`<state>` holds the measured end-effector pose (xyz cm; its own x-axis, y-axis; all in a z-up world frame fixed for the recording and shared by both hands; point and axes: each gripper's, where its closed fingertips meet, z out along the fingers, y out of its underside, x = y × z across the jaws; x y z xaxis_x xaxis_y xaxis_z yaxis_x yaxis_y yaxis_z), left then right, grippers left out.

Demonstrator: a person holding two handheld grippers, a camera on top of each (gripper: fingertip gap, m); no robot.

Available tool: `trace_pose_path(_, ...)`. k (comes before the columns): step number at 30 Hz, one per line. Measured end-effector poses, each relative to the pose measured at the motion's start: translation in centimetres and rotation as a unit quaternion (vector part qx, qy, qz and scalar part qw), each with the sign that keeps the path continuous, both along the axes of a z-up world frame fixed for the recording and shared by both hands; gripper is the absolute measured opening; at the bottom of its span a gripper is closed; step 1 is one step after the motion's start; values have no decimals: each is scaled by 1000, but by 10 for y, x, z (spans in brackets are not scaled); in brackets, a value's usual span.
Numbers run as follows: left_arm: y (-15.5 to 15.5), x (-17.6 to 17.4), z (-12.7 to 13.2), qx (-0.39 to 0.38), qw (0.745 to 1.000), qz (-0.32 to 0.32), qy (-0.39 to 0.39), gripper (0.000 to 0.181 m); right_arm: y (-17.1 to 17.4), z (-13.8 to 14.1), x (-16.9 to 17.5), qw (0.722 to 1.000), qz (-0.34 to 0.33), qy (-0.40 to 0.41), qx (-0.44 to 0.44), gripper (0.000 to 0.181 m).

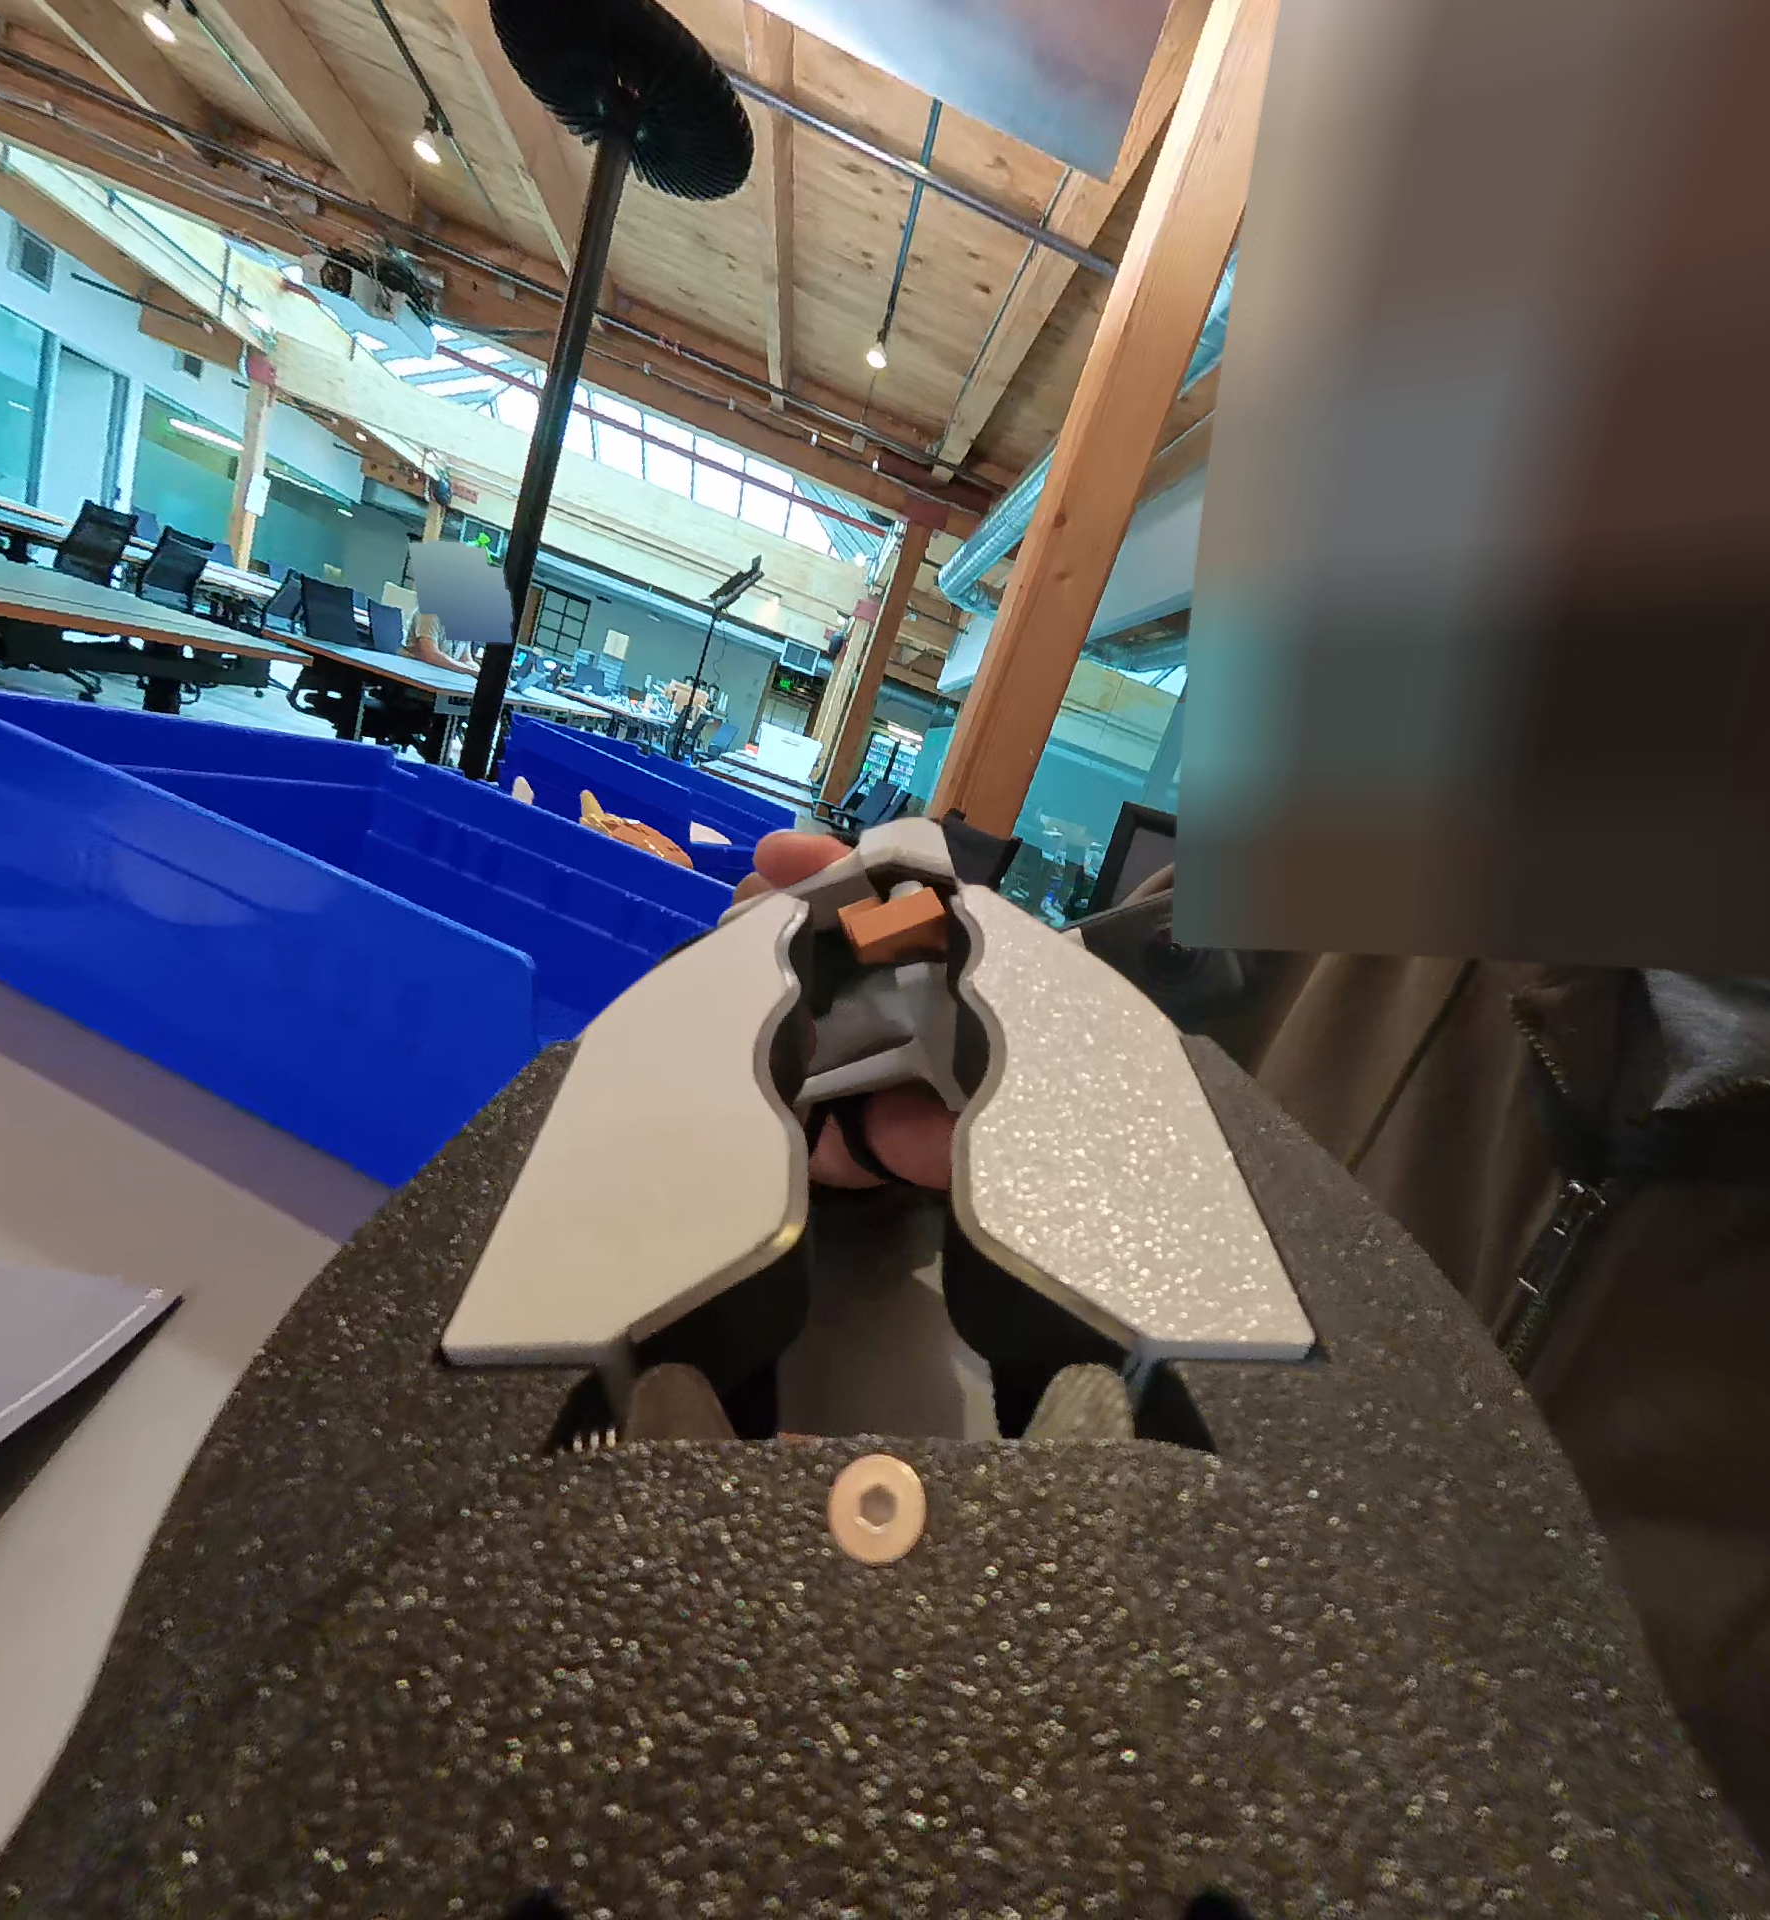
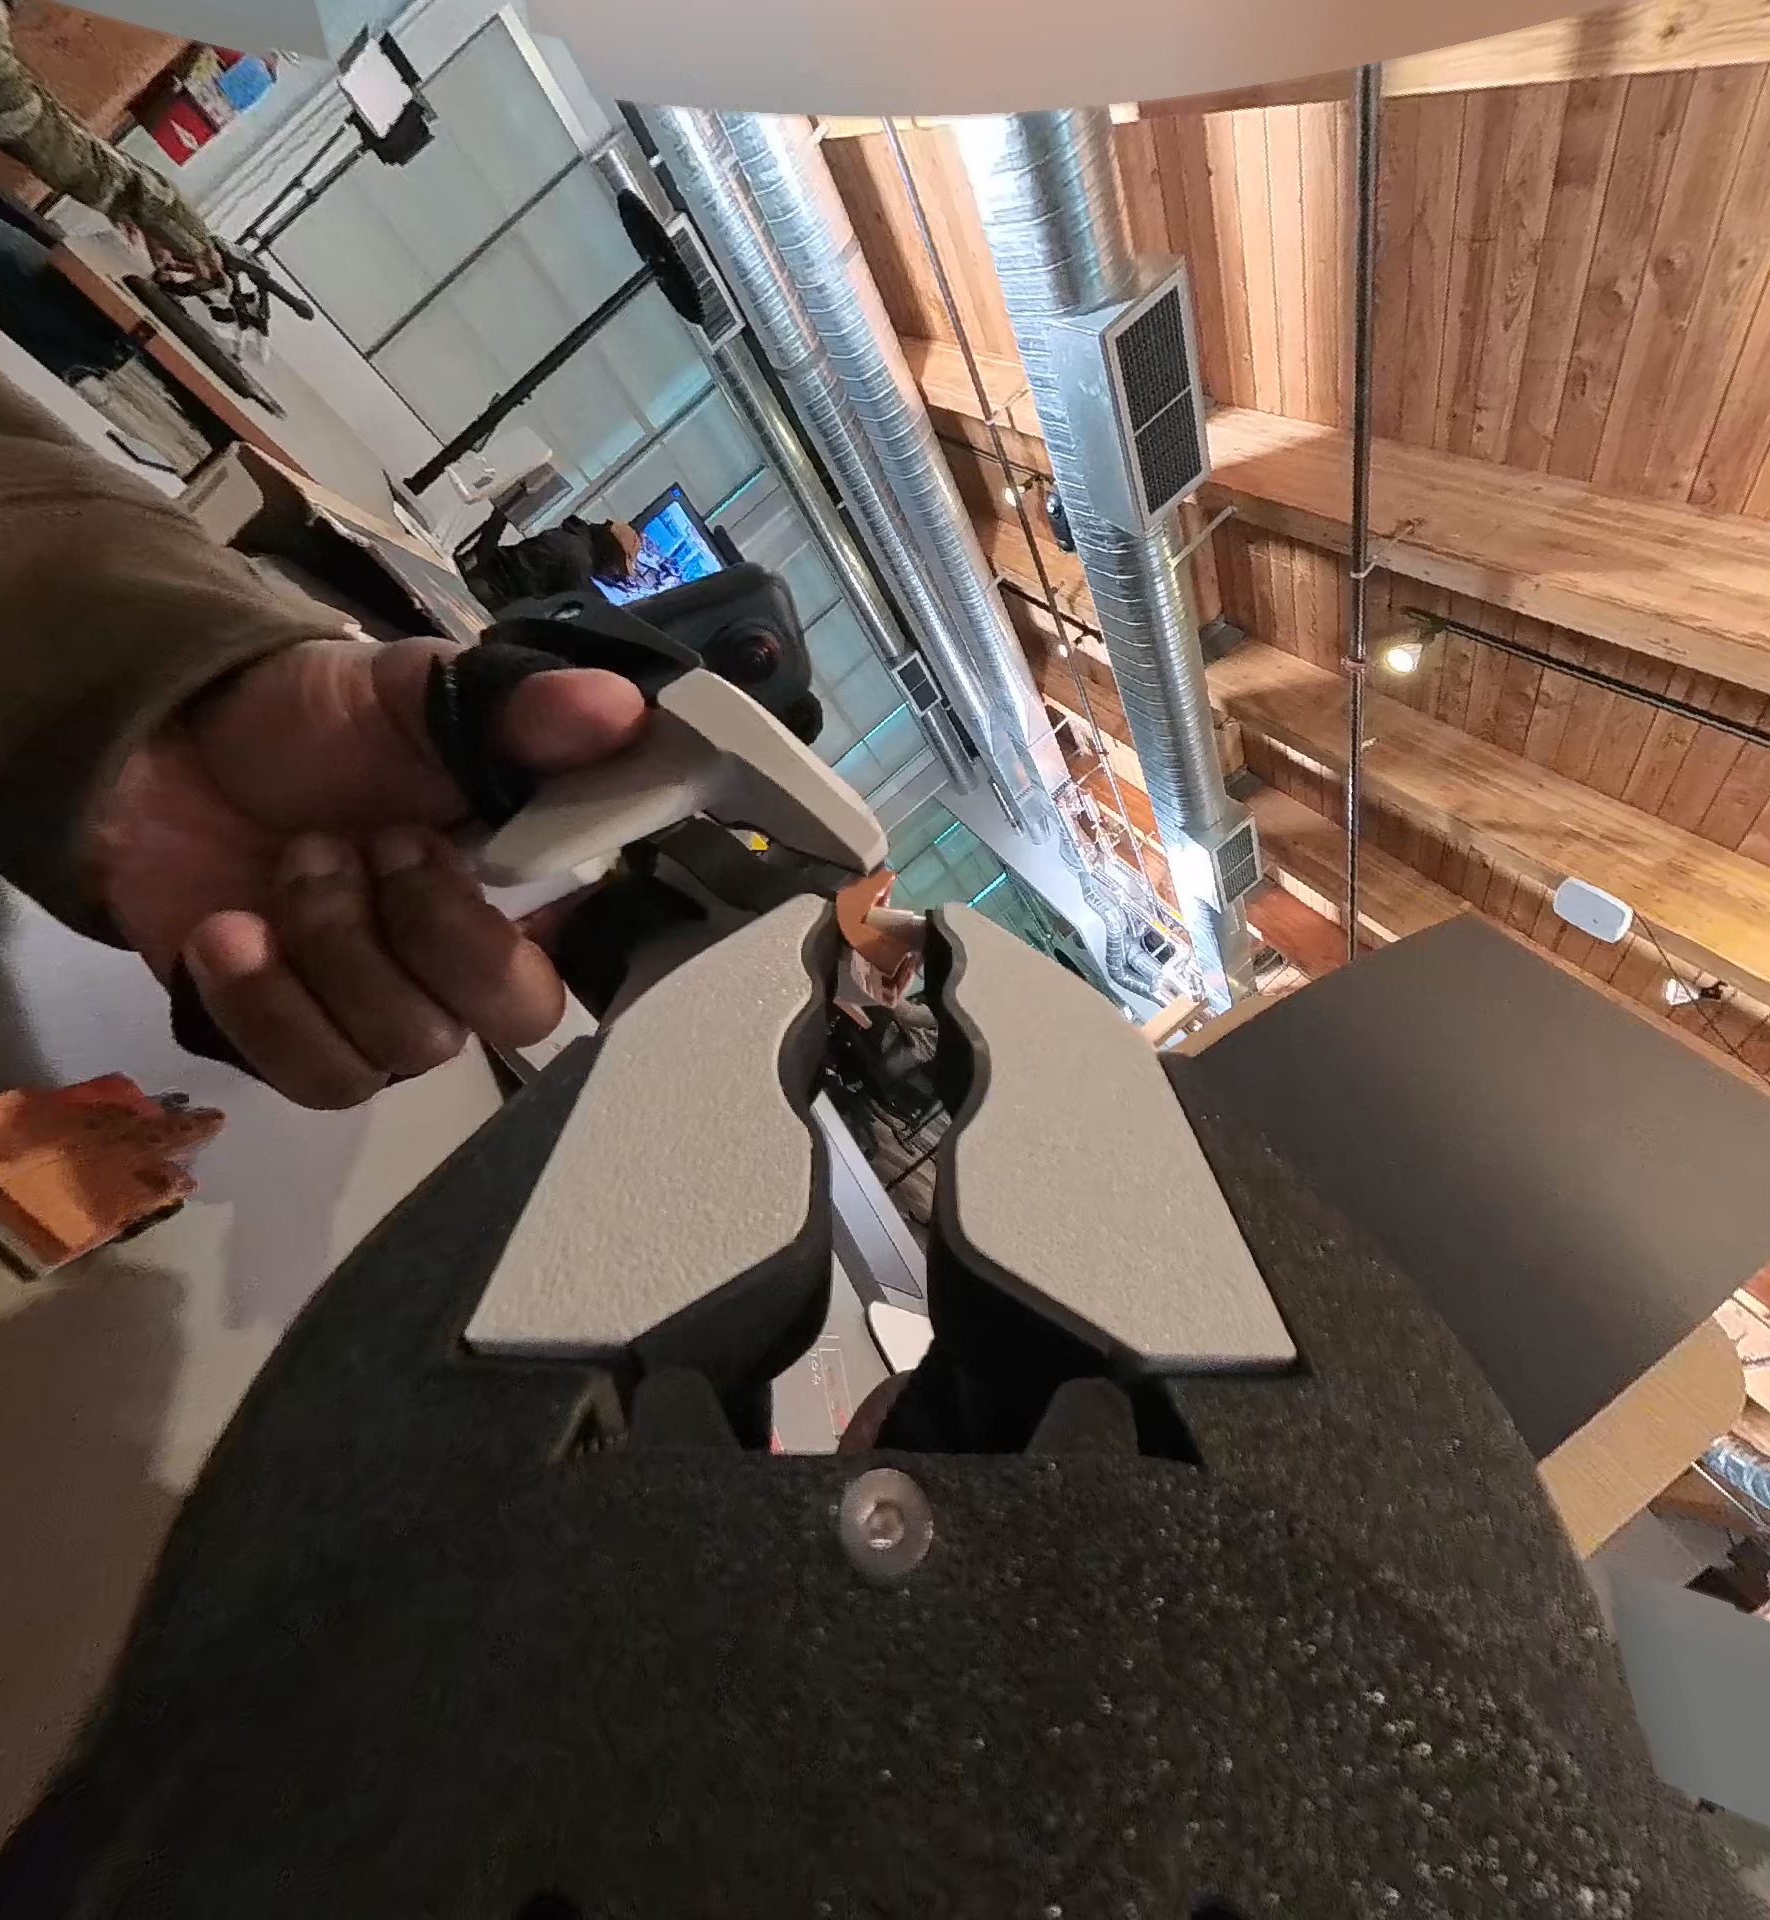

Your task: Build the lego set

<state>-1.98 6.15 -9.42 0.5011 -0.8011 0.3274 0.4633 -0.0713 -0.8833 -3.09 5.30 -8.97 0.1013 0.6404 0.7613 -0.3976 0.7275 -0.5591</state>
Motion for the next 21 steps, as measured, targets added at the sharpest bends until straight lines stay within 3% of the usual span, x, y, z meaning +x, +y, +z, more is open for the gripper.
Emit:
trace_pose_path(9,-2,10,-4,0,999,-4,35,19,-5,-2,1,1000,-2,7,30,15)
trace_pose_path(21,-7,14,3,38,999,-6,-26,19,-9,3,6,999,-8,34,34,15)
